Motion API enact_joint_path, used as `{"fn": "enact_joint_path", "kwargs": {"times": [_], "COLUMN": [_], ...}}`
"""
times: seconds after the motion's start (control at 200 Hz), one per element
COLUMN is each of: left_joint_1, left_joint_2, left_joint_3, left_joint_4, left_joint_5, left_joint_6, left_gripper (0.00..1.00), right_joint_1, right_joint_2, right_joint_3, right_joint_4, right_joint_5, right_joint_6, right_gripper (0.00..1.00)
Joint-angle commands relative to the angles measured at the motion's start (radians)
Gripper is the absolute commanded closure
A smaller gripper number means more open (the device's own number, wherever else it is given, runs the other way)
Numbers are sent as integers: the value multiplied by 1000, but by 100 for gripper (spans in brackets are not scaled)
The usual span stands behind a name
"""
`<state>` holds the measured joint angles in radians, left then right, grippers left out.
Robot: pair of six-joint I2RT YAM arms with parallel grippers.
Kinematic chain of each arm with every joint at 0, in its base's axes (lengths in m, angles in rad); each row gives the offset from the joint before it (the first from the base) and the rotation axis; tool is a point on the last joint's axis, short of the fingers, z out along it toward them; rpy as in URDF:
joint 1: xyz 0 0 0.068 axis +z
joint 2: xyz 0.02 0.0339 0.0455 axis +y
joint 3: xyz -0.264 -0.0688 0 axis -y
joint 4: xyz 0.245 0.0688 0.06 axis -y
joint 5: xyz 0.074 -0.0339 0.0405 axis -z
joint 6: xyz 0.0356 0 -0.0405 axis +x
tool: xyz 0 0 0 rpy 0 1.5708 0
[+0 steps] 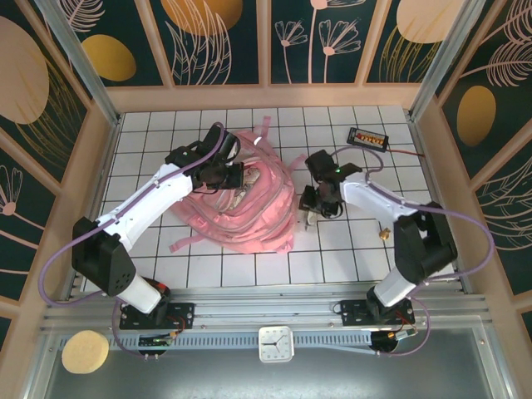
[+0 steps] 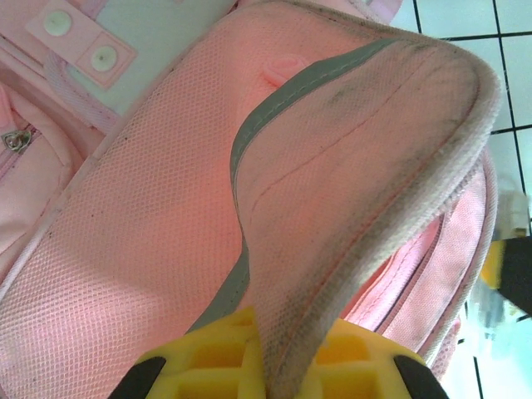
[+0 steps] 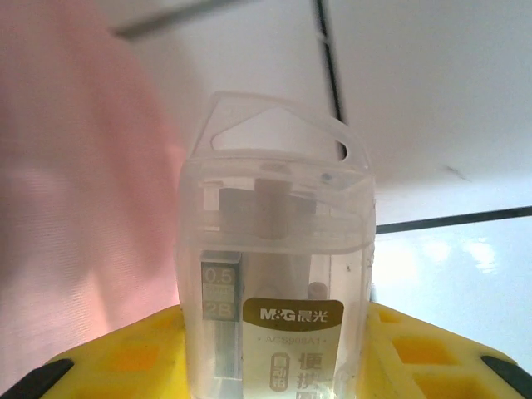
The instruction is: Pack books, pencil case, and school supplies into a backpack
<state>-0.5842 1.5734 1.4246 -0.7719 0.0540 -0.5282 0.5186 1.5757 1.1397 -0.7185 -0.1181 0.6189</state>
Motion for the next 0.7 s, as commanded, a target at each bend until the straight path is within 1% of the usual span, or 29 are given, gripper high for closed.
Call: {"fn": "enact_joint_path", "kwargs": {"times": [0.0, 0.1, 0.18, 0.21, 0.435, 0.595, 0.635, 0.696], "left_joint_1": [-2, -5, -8, -9, -14, -15, -14, -15], "left_joint_2": [-44, -37, -33, -33, -47, -61, -65, -68], "left_joint_3": [15, 30, 44, 46, 31, 9, 2, -5], "left_joint_4": [54, 55, 56, 56, 73, 94, 100, 108], "left_joint_5": [65, 73, 79, 82, 93, 89, 87, 89], "left_joint_6": [-40, -43, -46, -49, -69, -81, -84, -86], "left_gripper": [100, 100, 100, 100, 100, 100, 100, 100], "right_joint_1": [-3, 12, 23, 47, 114, 158, 169, 177], "right_joint_2": [-77, -86, -63, -48, 138, 268, 286, 307], "right_joint_3": [111, 164, 198, 211, 337, 448, 458, 455], "right_joint_4": [-22, 28, 86, 103, 239, 258, 268, 304], "right_joint_5": [-98, -158, -186, -187, -205, -229, -234, -254], "right_joint_6": [116, 200, 260, 276, 361, 382, 394, 413], "right_gripper": [59, 59, 59, 59, 59, 59, 57, 49]}}
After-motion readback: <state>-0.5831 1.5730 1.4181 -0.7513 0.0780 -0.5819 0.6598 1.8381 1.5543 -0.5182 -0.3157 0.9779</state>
